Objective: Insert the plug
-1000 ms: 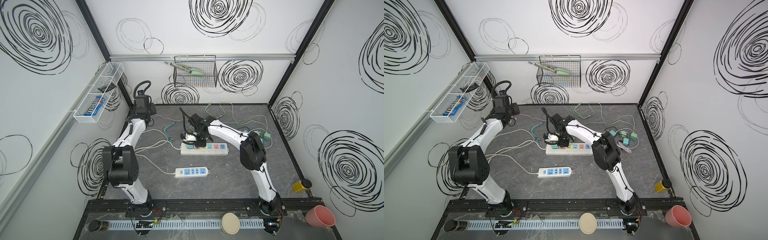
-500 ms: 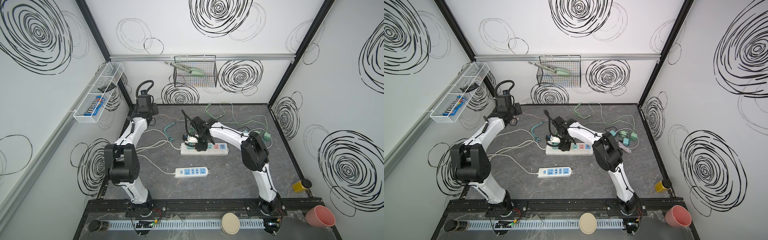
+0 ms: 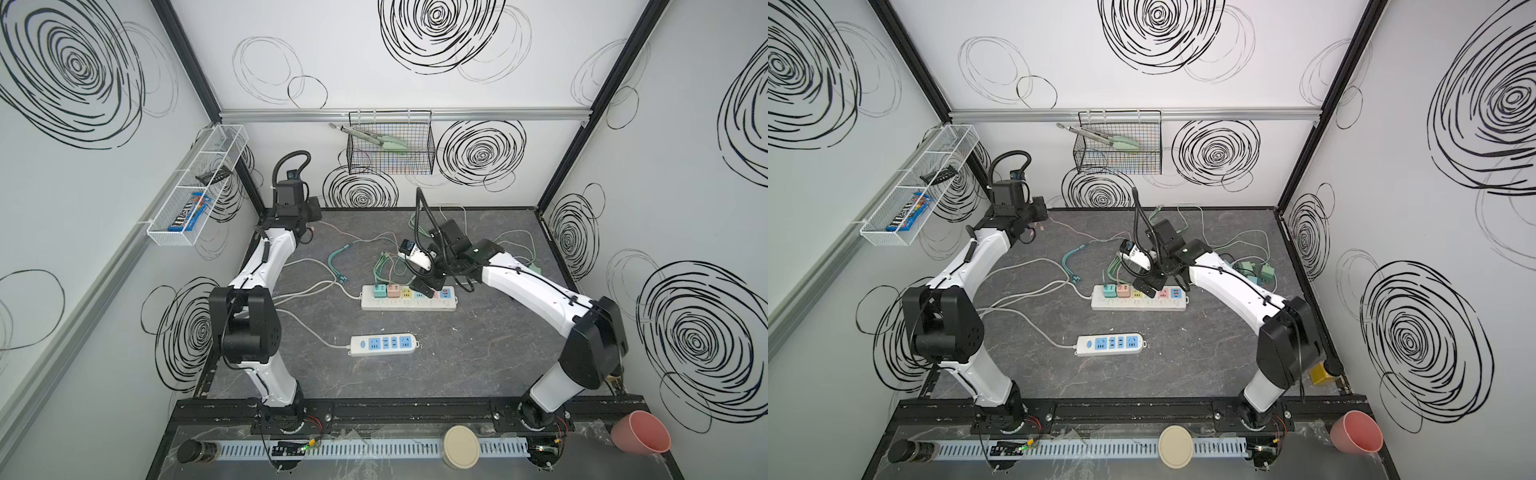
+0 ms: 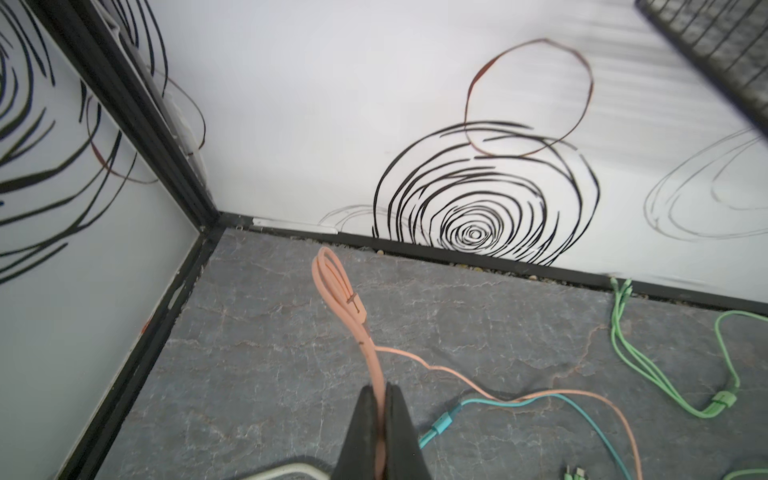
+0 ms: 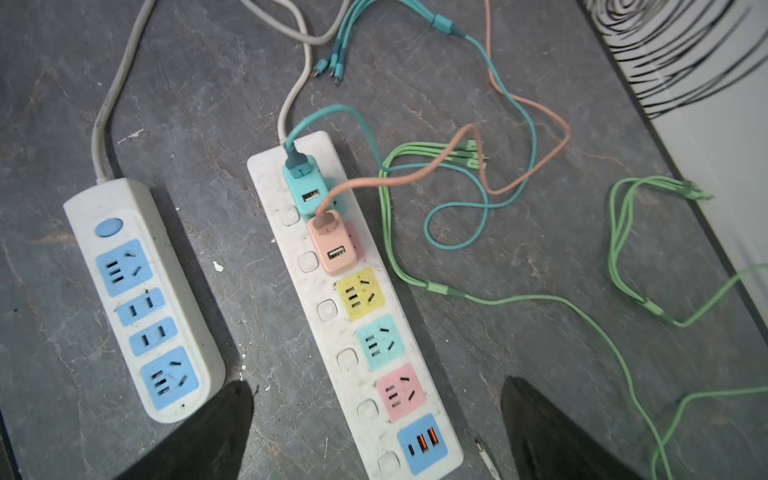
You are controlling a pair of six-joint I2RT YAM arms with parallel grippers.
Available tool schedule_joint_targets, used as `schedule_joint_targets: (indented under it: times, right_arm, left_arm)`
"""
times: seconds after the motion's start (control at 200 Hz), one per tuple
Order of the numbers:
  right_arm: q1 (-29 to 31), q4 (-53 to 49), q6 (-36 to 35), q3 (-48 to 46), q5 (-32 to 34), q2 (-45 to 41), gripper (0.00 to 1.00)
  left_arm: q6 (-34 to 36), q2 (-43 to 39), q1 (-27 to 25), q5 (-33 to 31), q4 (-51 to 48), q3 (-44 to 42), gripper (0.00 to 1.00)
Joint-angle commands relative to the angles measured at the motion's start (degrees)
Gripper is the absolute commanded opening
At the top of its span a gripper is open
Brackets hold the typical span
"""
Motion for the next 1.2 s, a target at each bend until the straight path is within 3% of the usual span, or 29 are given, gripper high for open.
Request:
schedule_joint_targets:
  times: [0.0,0.14,0.215,0.3,0.41,0.585,0.715,0.946,1.196]
  right_arm:
    - [-2.7,13.9,9.1,-6.7,1.0,-6.4,0.97]
    - [-7.3,26.6,15.2,-15.7,2.3,-14.8,0.97]
    - [-9.3,30.0,19.6,-18.4,4.3,-18.0,0.97]
    - [-11.2,33.0,23.7,-21.0,7.8,-20.9,0.97]
    - [-14.8,34.1,27.9,-22.8,8.4,-22.9,0.97]
    - [-21.5,29.9,36.6,-20.2,2.9,-19.0,0.97]
    - [-24.1,29.3,44.8,-19.5,2.6,-15.1,0.97]
    - [-29.3,31.3,49.3,-20.2,-17.9,-9.8,0.97]
    - [-29.3,33.6,50.1,-22.3,-24.9,-7.7,0.97]
  left_arm:
    - [1.5,1.0,-0.4,4.2,2.3,5.1,0.0]
    - [2.6,4.2,-1.0,7.6,4.9,8.9,0.0]
    - [2.9,6.6,-1.5,6.2,5.6,10.4,0.0]
    - [2.8,10.4,-2.1,1.7,0.3,14.1,0.28]
    - [1.3,11.3,-2.4,-3.4,-4.3,13.7,0.46]
    - [1.1,2.9,-2.9,-6.4,0.2,2.3,0.7]
    - [2.2,-3.6,-4.4,-9.8,4.4,-4.4,0.89]
    - [2.6,-11.3,-12.2,-15.9,6.1,-10.4,0.98]
    - [-0.6,-21.3,-25.0,-22.4,7.0,-17.3,0.96]
